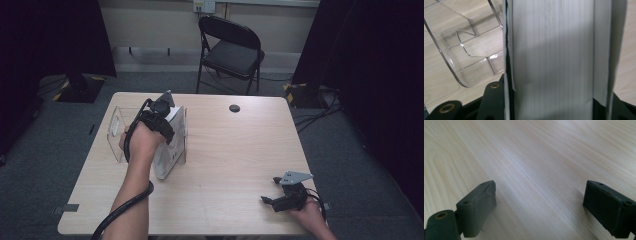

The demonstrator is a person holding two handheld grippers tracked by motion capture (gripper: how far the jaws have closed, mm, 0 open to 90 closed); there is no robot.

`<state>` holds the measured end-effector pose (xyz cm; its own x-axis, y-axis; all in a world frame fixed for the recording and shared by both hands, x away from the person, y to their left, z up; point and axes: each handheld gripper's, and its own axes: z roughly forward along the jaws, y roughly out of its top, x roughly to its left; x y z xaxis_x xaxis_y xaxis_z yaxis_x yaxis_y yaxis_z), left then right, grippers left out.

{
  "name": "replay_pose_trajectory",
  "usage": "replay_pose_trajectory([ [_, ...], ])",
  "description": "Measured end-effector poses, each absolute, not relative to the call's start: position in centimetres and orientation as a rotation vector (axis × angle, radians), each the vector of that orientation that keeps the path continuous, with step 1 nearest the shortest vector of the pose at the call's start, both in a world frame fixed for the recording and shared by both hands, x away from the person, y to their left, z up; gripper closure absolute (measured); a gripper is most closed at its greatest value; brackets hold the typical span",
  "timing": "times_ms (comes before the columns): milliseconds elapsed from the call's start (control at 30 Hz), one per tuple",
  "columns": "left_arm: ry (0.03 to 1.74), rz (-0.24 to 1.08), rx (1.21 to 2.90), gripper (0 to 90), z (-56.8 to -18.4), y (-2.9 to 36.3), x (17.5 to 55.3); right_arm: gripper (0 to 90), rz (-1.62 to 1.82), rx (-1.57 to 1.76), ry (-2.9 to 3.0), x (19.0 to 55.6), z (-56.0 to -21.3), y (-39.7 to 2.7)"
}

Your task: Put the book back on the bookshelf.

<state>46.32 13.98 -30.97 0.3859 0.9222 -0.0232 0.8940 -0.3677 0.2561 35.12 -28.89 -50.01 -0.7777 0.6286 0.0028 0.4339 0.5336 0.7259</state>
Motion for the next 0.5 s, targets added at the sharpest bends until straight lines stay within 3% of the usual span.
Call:
replay_pose_trajectory([
  [500, 1.646, 0.252, 2.376, 52.7, -31.41, 13.33, 45.94, 10.1, 1.083, 0.891, 2.515, 35.12, -50.01, -28.9],
])
